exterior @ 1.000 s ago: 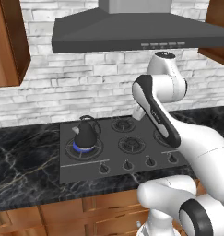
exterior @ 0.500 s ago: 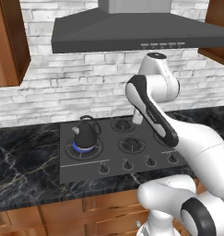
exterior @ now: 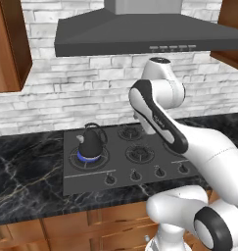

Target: The kettle is done boiling. Turn off the stove, then wait for 300 timesteps before moving the kettle to the dining table.

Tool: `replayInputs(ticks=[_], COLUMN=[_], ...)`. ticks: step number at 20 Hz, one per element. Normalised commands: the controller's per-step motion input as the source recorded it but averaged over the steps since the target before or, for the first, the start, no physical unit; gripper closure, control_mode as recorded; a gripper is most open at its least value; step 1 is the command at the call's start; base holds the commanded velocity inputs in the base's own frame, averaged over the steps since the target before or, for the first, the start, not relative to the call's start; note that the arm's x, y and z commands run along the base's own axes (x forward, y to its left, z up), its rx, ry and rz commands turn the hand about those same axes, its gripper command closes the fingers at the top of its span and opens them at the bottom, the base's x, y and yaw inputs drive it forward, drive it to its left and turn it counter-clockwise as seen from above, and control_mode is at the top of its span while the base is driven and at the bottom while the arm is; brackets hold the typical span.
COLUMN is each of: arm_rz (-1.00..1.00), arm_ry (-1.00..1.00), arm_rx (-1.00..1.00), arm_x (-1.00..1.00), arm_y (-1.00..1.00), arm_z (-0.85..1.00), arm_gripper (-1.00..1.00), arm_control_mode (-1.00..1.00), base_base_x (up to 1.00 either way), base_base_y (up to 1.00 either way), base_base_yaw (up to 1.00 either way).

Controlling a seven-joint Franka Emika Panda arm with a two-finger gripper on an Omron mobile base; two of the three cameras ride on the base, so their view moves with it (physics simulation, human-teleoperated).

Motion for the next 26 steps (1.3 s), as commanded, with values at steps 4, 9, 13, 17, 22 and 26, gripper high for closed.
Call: replayInputs(ticks=[4, 9, 13, 17, 22, 26], arm_rz=[0.45, 0.47, 0.48, 0.49, 0.48, 0.49], arm_ry=[-0.03, -0.05, -0.06, -0.07, -0.07, -0.03], arm_rx=[-0.08, -0.07, -0.07, -0.06, -0.06, -0.06], arm_x=[0.0, 0.0, -0.02, -0.03, -0.05, -0.04], arm_y=[0.15, 0.13, 0.14, 0.12, 0.06, 0.06], arm_z=[-0.05, -0.04, -0.03, -0.05, -0.05, -0.12], arm_gripper=[-1.0, -1.0, -1.0, -1.0, -1.0, -1.0], arm_control_mode=[-1.0, -1.0, -1.0, -1.0, -1.0, -1.0], base_base_x=[0.0, 0.0, 0.0, 0.0, 0.0, 0.0], base_base_y=[0.0, 0.0, 0.0, 0.0, 0.0, 0.0], base_base_yaw=[0.0, 0.0, 0.0, 0.0, 0.0, 0.0])
